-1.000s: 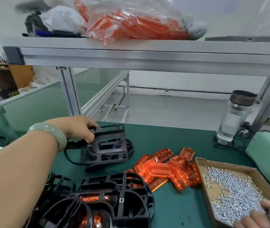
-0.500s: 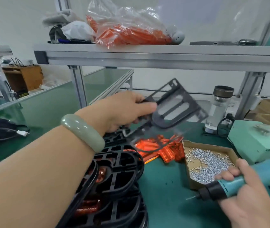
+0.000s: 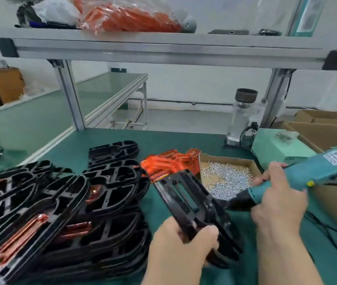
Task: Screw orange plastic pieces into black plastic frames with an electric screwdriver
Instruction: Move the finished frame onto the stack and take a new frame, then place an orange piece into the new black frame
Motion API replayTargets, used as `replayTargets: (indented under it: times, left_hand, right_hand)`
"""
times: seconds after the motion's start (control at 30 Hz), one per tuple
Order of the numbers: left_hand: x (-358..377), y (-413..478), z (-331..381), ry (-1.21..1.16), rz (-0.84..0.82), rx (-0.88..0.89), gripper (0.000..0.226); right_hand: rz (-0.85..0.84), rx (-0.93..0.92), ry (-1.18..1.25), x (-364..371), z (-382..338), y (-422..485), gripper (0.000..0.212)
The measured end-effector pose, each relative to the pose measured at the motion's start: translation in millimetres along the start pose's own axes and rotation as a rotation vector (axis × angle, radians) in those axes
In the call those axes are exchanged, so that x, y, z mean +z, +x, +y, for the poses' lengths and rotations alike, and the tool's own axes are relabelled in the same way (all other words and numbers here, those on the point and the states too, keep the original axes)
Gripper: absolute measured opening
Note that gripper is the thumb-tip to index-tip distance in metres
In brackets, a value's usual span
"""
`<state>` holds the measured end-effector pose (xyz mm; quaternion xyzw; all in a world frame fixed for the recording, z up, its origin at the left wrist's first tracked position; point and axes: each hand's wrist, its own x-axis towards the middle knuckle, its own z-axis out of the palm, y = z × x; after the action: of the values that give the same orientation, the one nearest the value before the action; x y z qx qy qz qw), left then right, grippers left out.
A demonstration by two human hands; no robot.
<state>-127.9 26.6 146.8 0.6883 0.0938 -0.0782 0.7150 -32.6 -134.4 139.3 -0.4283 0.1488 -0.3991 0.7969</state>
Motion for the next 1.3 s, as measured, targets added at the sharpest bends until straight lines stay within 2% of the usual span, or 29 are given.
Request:
replayTargets:
  times: [0.1, 0.2, 0.27, 0.33, 0.37, 0.4, 0.47, 0.5, 0.67, 0.77, 0.83, 0.93, 1.03, 1.13, 1.23, 1.3]
  left_hand:
    - [10.8, -8.0, -23.7, -0.201, 0.025, -0.178, 0.028]
    - [14.8, -20.9, -35.9, -0.219, -0.137, -0.299, 0.006]
    - [10.0, -26.8, -38.8, -0.086, -0.319, -0.278, 0.015]
    - [3.8, -22.5, -38.5, -0.015, -0.238, -0.309, 0.014]
    - [1.0, -19.3, -40.5, 0.219, -0.195, -0.194, 0.013]
    - [-0.1, -15.6, -36.6, 0.486, -0.154, 0.002, 0.01]
    - [-1.3, -10.2, -25.1, 0.949, -0.123, 0.417, 0.023]
    - [-0.1, -6.2, -20.7, 1.009, -0.125, 0.523, 0.029]
    - [-0.3, 20.9, -24.8, 1.269, -0.366, 0.498, 0.047]
    - [-9.1, 26.0, -19.6, 1.32, -0.46, 0.388, 0.048]
    - [-9.1, 23.8, -12.6, 1.315, -0.491, 0.364, 0.04]
    - [0.4, 23.0, -0.1, 1.182, -0.253, 0.534, 0.021]
    - [24.7, 47.8, 17.6, 1.036, 0.004, 0.658, 0.025]
    - [53.3, 91.4, 34.5, 1.038, 0.027, 0.595, 0.035]
    - [73.3, 127.6, 38.6, 1.182, -0.031, 0.472, 0.045]
    - [78.4, 142.3, 38.4, 1.184, 0.035, 0.439, 0.046]
  right_hand:
    - [0.018, -0.07, 0.016, -0.8, -1.1, -0.3, 0.015]
    - [0.025, -0.076, 0.037, -0.1, -0.5, -0.9, 0.015]
    - [0.019, -0.073, 0.023, -0.5, 0.3, -1.4, 0.014]
    - [0.016, -0.07, 0.01, -1.2, -0.2, -3.0, 0.014]
    - [0.018, -0.068, 0.009, -1.6, -0.7, -4.1, 0.014]
    - [0.022, -0.062, 0.013, -1.9, -1.7, -5.3, 0.013]
    - [0.028, -0.047, 0.038, -2.4, -3.9, -7.0, 0.013]
    - [0.028, -0.043, 0.056, -2.9, -4.7, -7.3, 0.012]
    - [0.037, -0.014, 0.111, -3.3, -4.6, -7.3, 0.012]
    - [0.038, 0.006, 0.125, -2.7, -3.6, -6.2, 0.011]
    - [0.032, 0.008, 0.136, -2.3, -4.1, -5.9, 0.011]
    - [0.029, -0.001, 0.164, -3.5, -5.9, -4.8, 0.012]
    - [0.041, -0.004, 0.177, -4.8, -7.6, -2.8, 0.016]
    - [0.047, 0.008, 0.156, -4.4, -7.0, -0.9, 0.018]
    - [0.054, 0.023, 0.121, -5.2, -5.3, 0.4, 0.019]
    - [0.058, 0.03, 0.114, -4.9, -4.3, 1.1, 0.019]
